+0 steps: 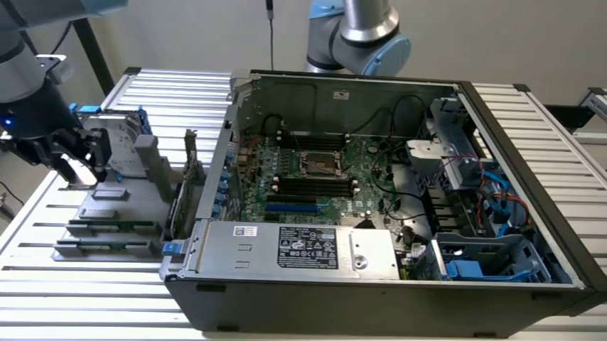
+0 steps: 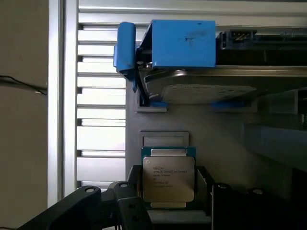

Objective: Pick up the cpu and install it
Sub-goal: 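Pick up the cpu and move it towards the insertion slot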

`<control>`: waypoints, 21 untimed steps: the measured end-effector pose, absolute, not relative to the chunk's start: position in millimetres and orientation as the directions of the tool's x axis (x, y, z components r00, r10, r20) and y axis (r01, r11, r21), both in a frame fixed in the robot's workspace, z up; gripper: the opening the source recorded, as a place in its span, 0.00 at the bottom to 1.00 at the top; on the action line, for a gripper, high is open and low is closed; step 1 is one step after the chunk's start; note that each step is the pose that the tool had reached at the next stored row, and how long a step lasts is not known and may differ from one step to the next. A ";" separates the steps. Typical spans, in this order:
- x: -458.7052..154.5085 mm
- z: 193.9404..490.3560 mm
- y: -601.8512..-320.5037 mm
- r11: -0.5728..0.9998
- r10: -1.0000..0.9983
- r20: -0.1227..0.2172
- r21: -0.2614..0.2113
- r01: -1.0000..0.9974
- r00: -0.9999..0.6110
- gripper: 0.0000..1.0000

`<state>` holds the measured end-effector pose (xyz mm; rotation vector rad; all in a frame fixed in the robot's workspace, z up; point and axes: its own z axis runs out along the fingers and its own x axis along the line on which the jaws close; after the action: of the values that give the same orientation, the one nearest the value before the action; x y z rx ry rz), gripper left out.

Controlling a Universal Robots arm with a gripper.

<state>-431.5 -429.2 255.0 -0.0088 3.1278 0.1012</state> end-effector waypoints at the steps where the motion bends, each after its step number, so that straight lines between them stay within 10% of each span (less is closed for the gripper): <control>1: -431.1 259.5 -429.2 0.998 -0.005 -0.012 0.065 -0.006 -1.000 0.55; 21: -387.8 350.3 -429.2 0.998 -0.005 -0.007 0.065 -0.006 -1.000 0.55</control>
<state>-387.8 -429.2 350.3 -0.0086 3.1329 0.1015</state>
